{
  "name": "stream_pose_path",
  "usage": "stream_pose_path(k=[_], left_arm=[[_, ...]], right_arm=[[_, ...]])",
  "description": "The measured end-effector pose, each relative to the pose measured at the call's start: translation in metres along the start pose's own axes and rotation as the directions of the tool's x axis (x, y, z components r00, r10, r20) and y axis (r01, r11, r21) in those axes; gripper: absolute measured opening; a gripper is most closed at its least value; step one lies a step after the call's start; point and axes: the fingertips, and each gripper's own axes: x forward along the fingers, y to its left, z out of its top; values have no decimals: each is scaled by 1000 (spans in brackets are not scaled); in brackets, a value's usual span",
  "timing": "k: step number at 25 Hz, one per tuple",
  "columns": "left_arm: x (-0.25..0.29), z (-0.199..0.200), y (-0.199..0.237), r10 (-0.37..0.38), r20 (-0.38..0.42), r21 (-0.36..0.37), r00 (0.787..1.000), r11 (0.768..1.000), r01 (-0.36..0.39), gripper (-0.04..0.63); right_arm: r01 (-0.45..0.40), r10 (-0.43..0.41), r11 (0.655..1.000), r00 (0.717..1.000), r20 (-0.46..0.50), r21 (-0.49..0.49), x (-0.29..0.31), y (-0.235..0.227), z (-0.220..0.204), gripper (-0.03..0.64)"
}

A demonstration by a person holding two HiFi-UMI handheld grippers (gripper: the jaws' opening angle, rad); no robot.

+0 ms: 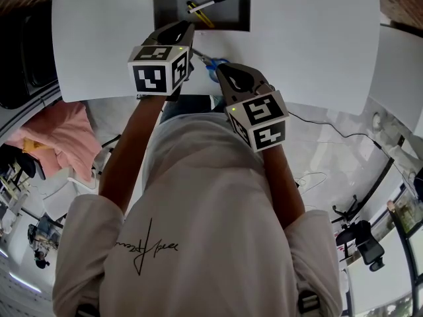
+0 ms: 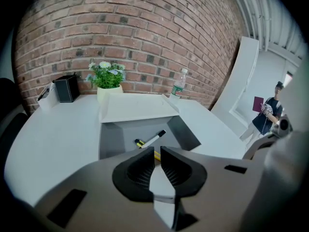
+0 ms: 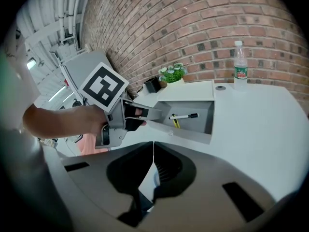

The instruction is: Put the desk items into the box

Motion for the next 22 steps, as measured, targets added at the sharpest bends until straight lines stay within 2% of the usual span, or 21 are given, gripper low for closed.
stream_pose_path(k=[22], left_arm=[[-30,-38,-6,12,-2,-88,1000,996,-12,37]], right_arm=[[-13,13,998,1000,8,-56,-9,11,0,28]])
